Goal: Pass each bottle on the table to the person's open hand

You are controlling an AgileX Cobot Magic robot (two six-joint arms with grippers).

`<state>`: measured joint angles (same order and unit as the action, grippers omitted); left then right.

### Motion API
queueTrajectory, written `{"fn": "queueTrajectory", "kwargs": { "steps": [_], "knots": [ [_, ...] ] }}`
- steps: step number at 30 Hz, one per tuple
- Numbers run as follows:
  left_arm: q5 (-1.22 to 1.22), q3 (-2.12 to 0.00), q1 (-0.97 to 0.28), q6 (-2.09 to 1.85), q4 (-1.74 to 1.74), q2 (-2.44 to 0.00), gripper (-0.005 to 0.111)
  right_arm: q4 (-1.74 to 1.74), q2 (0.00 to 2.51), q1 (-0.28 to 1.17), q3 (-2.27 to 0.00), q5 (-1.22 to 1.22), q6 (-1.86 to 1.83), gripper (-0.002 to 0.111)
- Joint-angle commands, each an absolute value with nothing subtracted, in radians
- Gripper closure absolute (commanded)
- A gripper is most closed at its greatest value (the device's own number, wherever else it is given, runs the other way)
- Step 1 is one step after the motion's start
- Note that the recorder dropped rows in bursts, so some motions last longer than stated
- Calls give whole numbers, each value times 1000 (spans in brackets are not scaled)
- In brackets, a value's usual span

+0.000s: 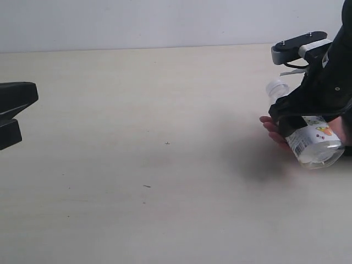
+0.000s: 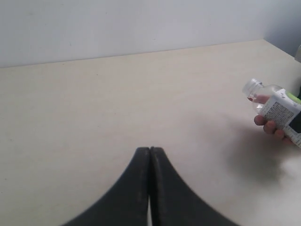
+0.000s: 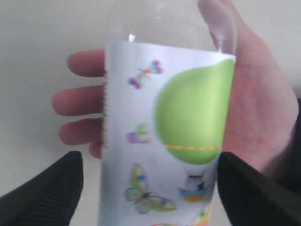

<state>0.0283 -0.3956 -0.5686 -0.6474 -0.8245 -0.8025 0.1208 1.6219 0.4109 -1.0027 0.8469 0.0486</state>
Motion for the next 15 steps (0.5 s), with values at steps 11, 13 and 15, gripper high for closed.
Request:
{"fn": "queueTrajectory", "kwargs": {
  "steps": [11, 13, 15],
  "knots": [
    [27, -393, -567, -652, -821, -796, 107, 124, 1571, 414, -1008, 847, 54, 19],
    [27, -393, -567, -652, -821, -796, 107, 98, 1529, 414, -1020, 862, 29, 19],
    [27, -393, -567, -652, -821, -796, 107, 26, 1474, 414, -1025, 867, -39, 20]
  ]
}}
